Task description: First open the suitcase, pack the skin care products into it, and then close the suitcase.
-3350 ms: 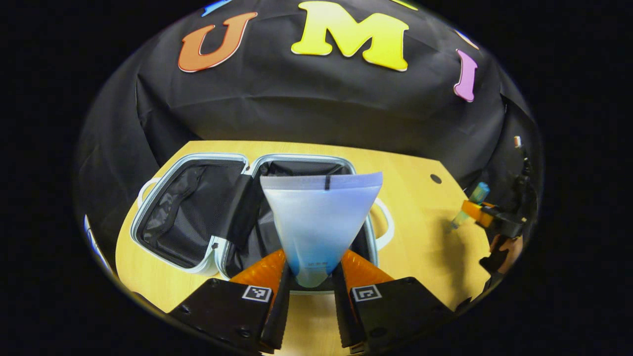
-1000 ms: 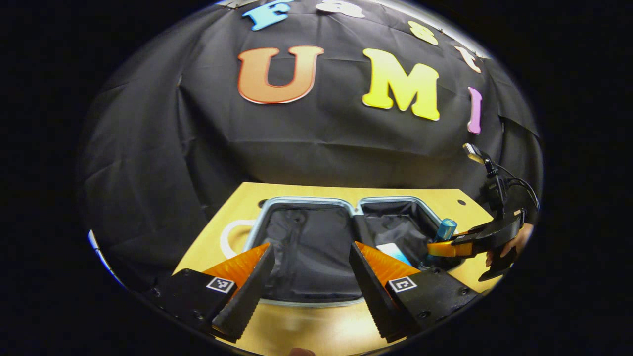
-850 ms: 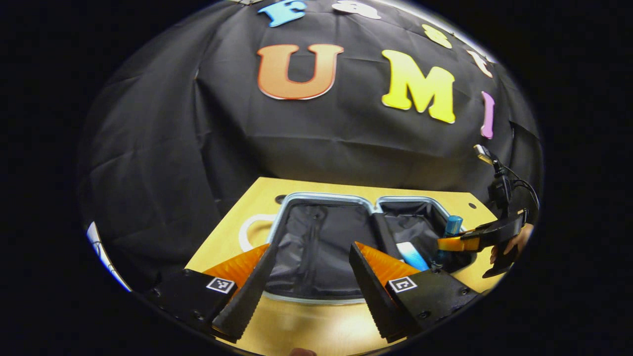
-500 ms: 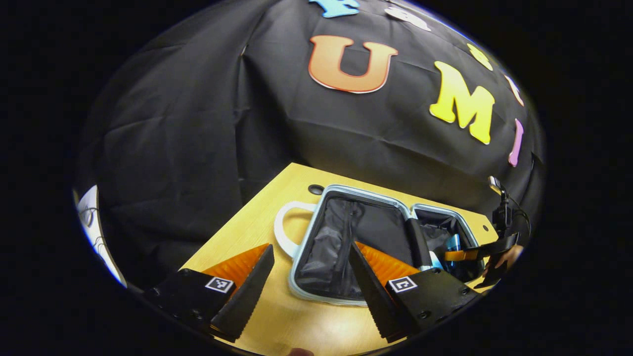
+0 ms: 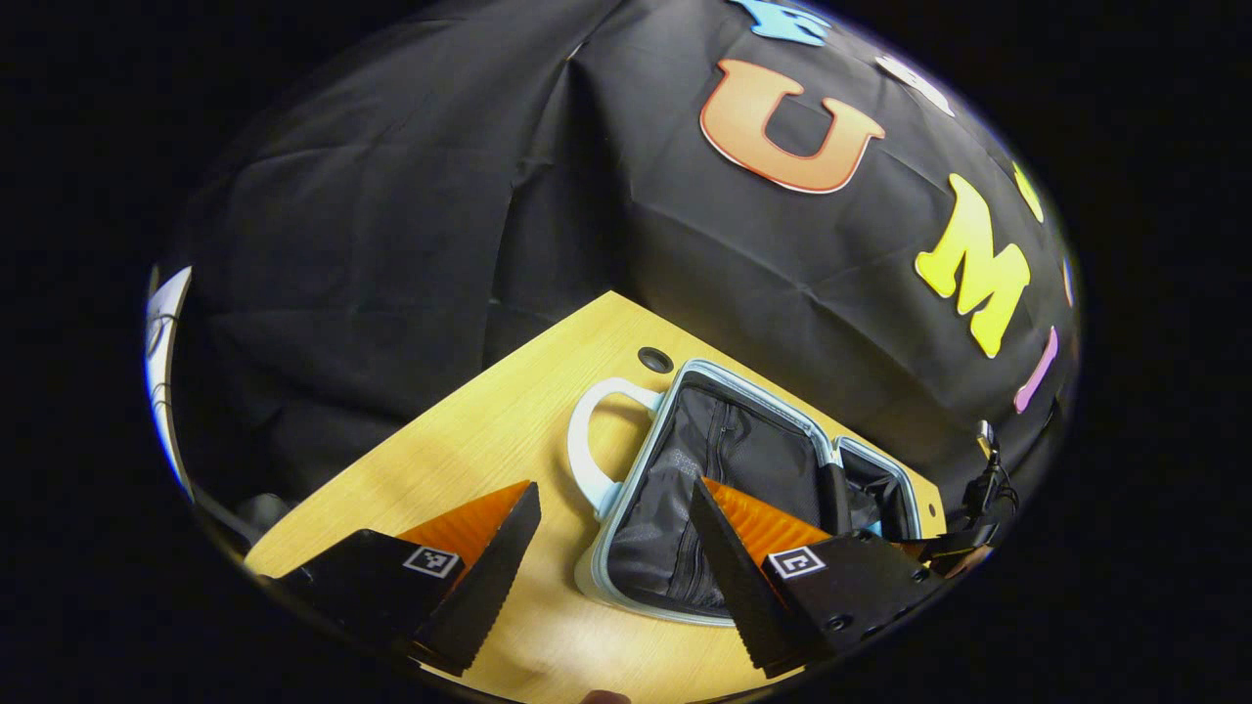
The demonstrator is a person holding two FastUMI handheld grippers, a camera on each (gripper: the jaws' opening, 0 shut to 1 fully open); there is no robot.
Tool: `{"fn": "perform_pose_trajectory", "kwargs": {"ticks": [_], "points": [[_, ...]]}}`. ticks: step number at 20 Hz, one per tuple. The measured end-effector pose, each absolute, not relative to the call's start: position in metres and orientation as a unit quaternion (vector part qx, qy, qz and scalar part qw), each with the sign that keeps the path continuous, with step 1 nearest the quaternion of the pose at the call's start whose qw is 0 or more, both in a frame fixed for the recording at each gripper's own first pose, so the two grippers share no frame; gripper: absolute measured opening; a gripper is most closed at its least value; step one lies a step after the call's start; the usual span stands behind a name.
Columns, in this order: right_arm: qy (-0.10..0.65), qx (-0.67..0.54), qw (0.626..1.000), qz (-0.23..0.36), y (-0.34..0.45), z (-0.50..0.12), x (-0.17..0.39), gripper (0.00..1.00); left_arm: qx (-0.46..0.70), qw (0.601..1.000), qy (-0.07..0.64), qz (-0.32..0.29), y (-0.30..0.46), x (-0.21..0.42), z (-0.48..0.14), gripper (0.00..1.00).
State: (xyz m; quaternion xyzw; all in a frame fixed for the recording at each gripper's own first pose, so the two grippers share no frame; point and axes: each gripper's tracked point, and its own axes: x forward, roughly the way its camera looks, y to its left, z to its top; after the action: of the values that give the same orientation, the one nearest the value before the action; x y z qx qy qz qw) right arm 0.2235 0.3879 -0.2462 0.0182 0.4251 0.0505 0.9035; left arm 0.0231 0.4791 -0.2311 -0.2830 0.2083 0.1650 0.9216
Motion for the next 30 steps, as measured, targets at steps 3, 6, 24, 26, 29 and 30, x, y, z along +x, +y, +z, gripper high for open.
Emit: {"fn": "perform_pose_trajectory", "kwargs": {"ticks": [3, 6, 24, 26, 29, 30], "points": [[0.375, 0.025, 0.923, 0.078, 0.394, -0.181, 0.217, 0.72, -0.312, 0.913, 0.208, 0.161, 0.486, 0.031, -0.237, 0.98], [0.308, 0.035, 0.945, 0.109, 0.392, -0.103, 0.203, 0.77, -0.368, 0.896, 0.195, 0.150, 0.491, 0.047, -0.243, 0.98], [0.114, 0.043, 0.991, 0.059, 0.287, 0.084, 0.068, 0.80, -0.633, 0.761, 0.113, 0.087, 0.503, 0.099, -0.279, 0.13], [0.113, 0.044, 0.991, 0.057, 0.282, 0.082, 0.061, 0.80, -0.618, 0.772, 0.115, 0.087, 0.501, 0.097, -0.278, 0.13], [0.108, 0.050, 0.991, 0.061, 0.275, 0.082, 0.049, 0.80, -0.586, 0.800, 0.106, 0.080, 0.504, 0.094, -0.261, 0.06], [0.105, 0.053, 0.991, 0.061, 0.272, 0.083, 0.045, 0.80, -0.575, 0.808, 0.098, 0.080, 0.505, 0.093, -0.251, 0.04]]}}
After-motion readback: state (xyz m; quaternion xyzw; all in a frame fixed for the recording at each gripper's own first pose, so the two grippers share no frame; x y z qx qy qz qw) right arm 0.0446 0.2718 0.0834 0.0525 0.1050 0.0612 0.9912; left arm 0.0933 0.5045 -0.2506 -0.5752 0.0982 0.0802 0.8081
